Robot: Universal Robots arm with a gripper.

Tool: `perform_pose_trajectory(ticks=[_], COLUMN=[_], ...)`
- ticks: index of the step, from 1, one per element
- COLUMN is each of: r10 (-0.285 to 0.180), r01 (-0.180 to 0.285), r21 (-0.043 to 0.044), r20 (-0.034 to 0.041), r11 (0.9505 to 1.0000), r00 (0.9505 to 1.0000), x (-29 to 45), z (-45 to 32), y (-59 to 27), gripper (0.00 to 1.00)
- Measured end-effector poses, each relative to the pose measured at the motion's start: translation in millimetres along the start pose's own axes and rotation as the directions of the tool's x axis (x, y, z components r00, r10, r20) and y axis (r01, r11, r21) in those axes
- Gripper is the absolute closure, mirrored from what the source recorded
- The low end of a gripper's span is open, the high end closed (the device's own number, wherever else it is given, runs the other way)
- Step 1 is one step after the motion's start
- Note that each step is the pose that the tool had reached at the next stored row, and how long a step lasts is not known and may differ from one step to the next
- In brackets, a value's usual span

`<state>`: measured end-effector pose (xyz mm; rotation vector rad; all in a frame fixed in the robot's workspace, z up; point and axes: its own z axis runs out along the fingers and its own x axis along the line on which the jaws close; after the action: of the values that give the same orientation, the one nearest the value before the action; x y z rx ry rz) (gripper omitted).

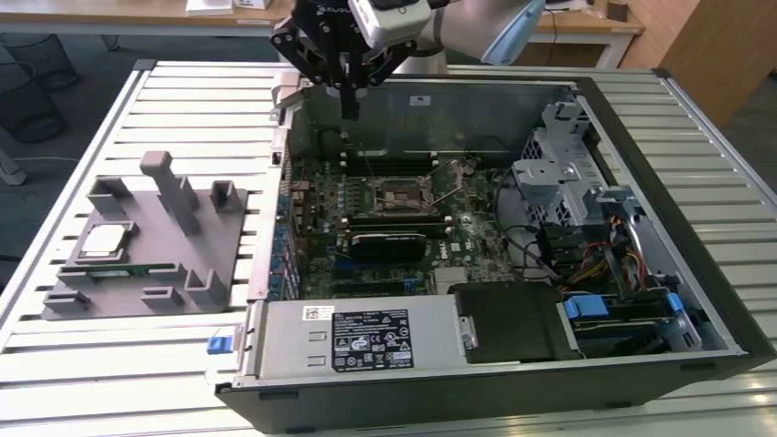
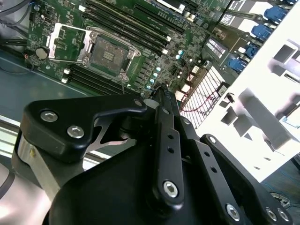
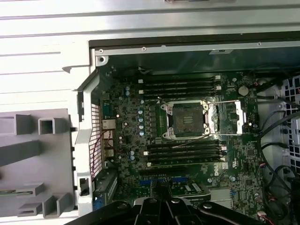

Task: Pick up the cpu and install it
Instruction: 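Reach for the cpu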

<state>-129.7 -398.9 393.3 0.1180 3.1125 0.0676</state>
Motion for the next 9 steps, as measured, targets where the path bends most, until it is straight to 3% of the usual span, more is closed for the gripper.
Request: perform_pose_trajectory(ticks=[9], r10=[0.0], r01=[0.0], r21=[0.0], r20=[0.0], r11=[1.0], r00=[1.0], x=[3.1], z=[-0.1], y=[-0.2], gripper=[0.89])
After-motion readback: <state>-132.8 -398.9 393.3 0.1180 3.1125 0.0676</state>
